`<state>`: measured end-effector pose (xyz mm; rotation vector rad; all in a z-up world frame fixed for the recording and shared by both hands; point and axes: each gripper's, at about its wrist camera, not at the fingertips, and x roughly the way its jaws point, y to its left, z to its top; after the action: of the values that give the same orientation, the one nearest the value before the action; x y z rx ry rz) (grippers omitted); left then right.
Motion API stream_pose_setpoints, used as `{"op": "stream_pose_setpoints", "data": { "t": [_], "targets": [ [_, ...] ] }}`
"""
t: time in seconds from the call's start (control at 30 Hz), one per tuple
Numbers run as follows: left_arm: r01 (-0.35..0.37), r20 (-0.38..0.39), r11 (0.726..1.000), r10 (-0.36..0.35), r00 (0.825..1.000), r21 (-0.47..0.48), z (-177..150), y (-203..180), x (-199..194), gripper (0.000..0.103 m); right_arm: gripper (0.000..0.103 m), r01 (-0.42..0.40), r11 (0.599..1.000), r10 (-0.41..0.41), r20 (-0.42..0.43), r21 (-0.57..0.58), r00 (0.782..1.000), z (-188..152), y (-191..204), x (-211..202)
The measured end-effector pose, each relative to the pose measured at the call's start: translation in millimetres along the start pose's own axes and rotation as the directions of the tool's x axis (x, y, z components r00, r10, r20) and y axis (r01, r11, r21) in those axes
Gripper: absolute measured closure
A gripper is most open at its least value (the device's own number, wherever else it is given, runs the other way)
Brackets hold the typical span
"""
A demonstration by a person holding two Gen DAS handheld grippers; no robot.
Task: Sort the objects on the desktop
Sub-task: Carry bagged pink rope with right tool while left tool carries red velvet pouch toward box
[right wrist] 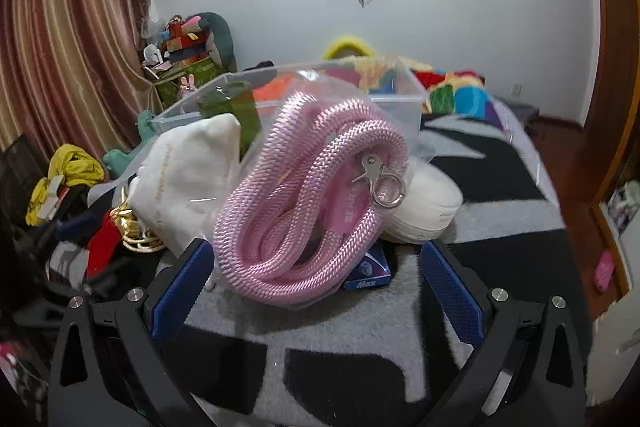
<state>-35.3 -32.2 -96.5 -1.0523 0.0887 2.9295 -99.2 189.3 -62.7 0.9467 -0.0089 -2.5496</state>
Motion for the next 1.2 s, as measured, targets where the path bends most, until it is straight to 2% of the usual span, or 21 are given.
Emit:
{"op": "stream_pose_setpoints", "data": {
  "t": [0.17,0.27,0.33,0.4,0.43,0.5,0.57,0.63,0.7,0.77,0.87,1.1,1.2],
  "targets": [
    [-0.002,0.014,0.999,0.002,1.0,-0.036,-0.1,-3.8,10.0,0.0,0.0,-0.084,0.989,0.09,-0.043,0.122,0.995,4.1,-11.0,15.0],
    [-0.012,0.036,0.998,0.014,0.999,-0.06,-1.3,-2.7,9.6,0.0,0.0,-0.119,0.978,0.128,-0.04,0.172,0.991,6.6,-11.7,19.9],
    [-0.01,0.051,0.998,0.013,0.999,-0.058,-2.7,-3.0,7.4,0.008,0.0,-0.103,0.978,0.11,-0.029,0.184,0.994,8.9,-8.7,21.5],
    [0.012,0.063,0.998,-0.008,0.998,-0.061,-3.6,-1.0,3.8,0.025,0.0,-0.087,0.98,0.091,-0.012,0.181,0.996,12.6,-2.9,21.1],
    [0.012,0.068,0.998,-0.008,0.998,-0.066,-3.9,1.0,1.9,0.03,0.002,-0.082,0.981,0.085,-0.006,0.177,0.996,13.6,-1.8,21.3],
    [0.017,0.075,0.997,-0.011,0.997,-0.081,-4.4,6.2,-1.0,0.043,0.01,-0.065,0.984,0.062,0.021,0.163,0.998,14.3,2.3,19.2],
    [0.03,0.083,0.994,-0.021,0.996,-0.108,-5.1,11.6,-2.8,0.051,0.025,-0.057,0.99,0.053,0.035,0.129,0.998,13.6,6.2,16.6],
    [0.046,0.097,0.99,-0.033,0.995,-0.135,-5.5,14.6,-5.5,0.058,0.031,-0.074,0.991,0.07,0.045,0.109,0.997,13.1,6.5,12.9],
    [0.038,0.103,0.99,-0.024,0.994,-0.134,8.6,18.2,-14.1,0.066,0.036,-0.092,0.99,0.087,0.054,0.109,0.995,13.0,3.9,10.0],
    [0.02,0.116,0.992,-0.005,0.993,-0.128,10.9,16.7,-19.7,0.069,0.04,-0.103,0.99,0.097,0.06,0.1,0.993,12.0,2.8,6.3],
    [0.029,0.137,0.99,-0.009,0.99,-0.141,14.3,20.2,-28.2,0.07,0.047,-0.123,0.988,0.117,0.072,0.093,0.991,12.0,-1.9,1.8],
    [0.111,0.204,0.968,-0.064,0.977,-0.227,19.9,42.5,-56.6,0.071,0.048,-0.163,0.983,0.153,0.118,0.084,0.981,17.3,-0.9,-11.4],
    [0.109,0.228,0.965,-0.054,0.972,-0.238,23.3,44.6,-66.7,0.071,0.048,-0.18,0.979,0.166,0.135,0.092,0.977,18.9,-1.3,-17.0]
  ]
}}
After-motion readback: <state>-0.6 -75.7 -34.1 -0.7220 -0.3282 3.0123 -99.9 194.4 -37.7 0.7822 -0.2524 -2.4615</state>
